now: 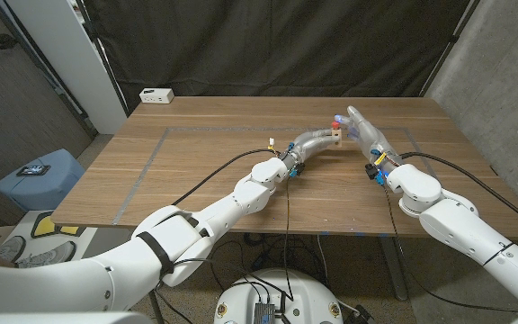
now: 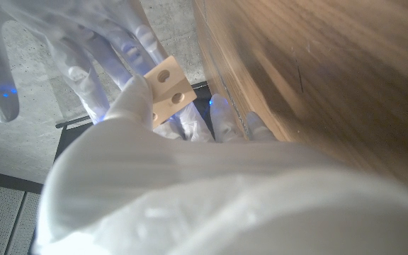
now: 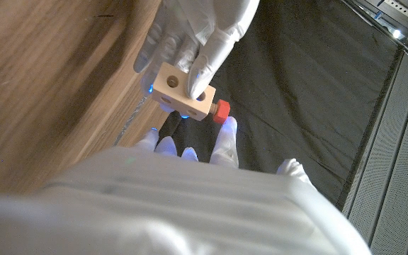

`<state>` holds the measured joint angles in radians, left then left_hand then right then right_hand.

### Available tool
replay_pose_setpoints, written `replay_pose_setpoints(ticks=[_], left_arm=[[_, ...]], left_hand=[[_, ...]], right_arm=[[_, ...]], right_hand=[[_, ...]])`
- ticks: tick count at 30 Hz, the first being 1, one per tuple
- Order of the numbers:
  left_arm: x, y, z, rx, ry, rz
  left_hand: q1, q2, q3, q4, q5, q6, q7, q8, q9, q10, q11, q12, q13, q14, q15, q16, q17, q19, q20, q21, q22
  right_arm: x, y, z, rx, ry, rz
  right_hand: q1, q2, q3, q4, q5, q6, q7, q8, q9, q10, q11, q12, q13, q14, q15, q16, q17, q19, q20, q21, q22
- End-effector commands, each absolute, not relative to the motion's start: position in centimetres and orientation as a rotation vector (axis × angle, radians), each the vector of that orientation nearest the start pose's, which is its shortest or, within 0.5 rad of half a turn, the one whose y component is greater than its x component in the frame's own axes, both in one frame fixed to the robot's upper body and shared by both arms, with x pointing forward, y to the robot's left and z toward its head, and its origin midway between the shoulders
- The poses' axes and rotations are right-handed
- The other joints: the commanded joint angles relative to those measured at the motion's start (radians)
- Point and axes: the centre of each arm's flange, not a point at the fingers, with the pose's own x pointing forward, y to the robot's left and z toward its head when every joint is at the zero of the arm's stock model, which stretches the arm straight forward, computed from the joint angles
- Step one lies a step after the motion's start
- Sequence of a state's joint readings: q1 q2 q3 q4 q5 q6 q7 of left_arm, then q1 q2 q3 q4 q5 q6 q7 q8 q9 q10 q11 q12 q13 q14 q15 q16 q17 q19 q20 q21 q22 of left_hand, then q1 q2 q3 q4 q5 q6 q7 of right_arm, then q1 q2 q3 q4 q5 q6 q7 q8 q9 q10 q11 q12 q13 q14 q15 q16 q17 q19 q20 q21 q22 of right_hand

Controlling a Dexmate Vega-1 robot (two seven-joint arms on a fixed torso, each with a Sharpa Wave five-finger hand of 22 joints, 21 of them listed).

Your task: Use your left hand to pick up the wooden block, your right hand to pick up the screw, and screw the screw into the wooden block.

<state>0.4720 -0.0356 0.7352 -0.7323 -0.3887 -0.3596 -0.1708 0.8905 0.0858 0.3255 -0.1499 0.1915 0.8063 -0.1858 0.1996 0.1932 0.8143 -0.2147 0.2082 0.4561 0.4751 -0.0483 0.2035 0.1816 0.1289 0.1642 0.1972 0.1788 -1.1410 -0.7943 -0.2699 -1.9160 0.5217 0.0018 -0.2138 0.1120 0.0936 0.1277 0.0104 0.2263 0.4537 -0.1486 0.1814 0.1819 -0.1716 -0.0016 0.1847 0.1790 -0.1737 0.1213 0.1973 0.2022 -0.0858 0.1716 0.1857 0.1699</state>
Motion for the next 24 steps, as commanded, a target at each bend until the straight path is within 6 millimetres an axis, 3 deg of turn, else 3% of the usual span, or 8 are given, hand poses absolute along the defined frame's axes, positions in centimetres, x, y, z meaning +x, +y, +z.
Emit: replay_pose_setpoints(ticks=[1,24], left_arm=[[67.65,-3.66,-2.99,0.168,-0.512,-0.682],[67.5,-3.61,-3.15,0.176,-0.509,-0.689]], left_hand=[[0.009,0.004,0.006,0.002,0.006,0.023,0.01,0.004,0.003,0.011,-0.001,0.007,0.003,0.004,-0.041,0.0,0.002,0.002,-0.001,0.008,0.005],[0.043,0.002,0.016,-0.018,0.01,0.02,0.021,0.004,0.003,0.012,-0.002,0.007,0.004,0.0,-0.053,0.0,0.002,0.003,-0.002,0.008,0.004]], right_arm=[[54.56,-27.86,-1.55,-0.254,-0.568,0.149],[54.91,-28.51,-1.67,-0.263,-0.545,0.132]], right_hand=[[-0.01,0.0,0.0,0.006,0.006,-0.004,-0.005,0.001,-0.001,-0.095,0.001,0.005,0.003,-0.165,0.006,0.006,0.002,-0.004,-0.002,0.003,0.001],[-0.007,-0.003,0.002,0.003,0.009,-0.064,-0.003,-0.012,-0.003,-0.108,0.005,0.001,0.003,-0.165,0.007,0.005,-0.001,-0.003,0.0,0.003,0.001]])
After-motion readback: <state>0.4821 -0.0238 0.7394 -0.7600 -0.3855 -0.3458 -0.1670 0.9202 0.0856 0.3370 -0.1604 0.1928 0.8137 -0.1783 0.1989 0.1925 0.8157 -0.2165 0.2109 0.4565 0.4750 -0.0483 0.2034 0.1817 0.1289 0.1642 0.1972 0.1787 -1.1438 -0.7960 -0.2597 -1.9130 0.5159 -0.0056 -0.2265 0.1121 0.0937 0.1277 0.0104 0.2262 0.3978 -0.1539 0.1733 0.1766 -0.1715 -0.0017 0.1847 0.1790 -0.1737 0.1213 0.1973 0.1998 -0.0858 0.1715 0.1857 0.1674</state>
